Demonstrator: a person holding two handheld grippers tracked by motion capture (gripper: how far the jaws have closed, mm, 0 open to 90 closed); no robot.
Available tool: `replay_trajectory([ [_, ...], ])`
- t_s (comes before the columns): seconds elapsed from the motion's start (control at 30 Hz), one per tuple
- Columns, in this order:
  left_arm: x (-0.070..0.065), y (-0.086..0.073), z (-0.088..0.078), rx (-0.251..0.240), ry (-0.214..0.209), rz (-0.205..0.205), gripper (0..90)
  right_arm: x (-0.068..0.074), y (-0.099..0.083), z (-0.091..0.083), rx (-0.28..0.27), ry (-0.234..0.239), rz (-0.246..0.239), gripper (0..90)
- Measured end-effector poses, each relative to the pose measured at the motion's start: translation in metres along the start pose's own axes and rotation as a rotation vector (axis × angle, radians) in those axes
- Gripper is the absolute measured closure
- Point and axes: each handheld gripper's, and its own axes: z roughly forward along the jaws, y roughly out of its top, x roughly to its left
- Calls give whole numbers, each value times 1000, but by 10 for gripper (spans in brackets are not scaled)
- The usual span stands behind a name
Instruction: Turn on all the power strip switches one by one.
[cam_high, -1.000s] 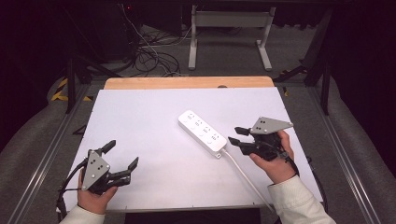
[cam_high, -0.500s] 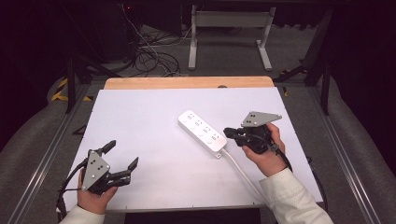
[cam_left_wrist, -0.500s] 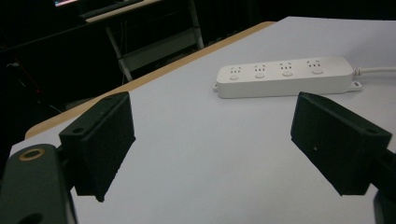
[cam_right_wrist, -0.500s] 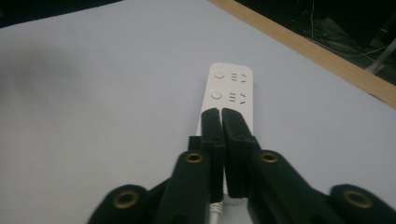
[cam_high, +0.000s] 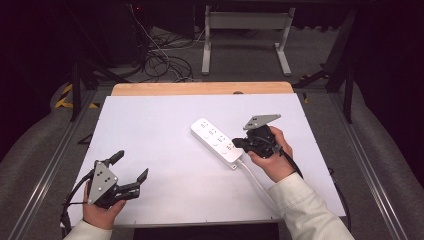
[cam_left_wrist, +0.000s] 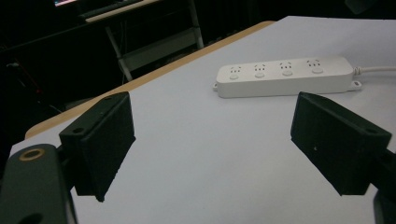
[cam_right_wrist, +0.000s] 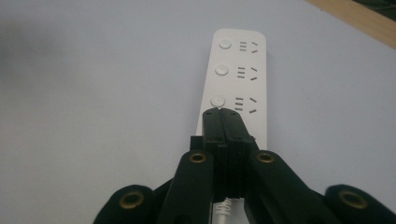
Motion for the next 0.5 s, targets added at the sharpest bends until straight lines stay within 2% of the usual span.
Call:
replay_trajectory([
  [0.23,0,-1,1,7,-6,0,141,-5,0,28,75,13,2,900],
  [0.5,0,-1,1,7,-7,0,141,-5,-1,49,118,20,-4,900],
])
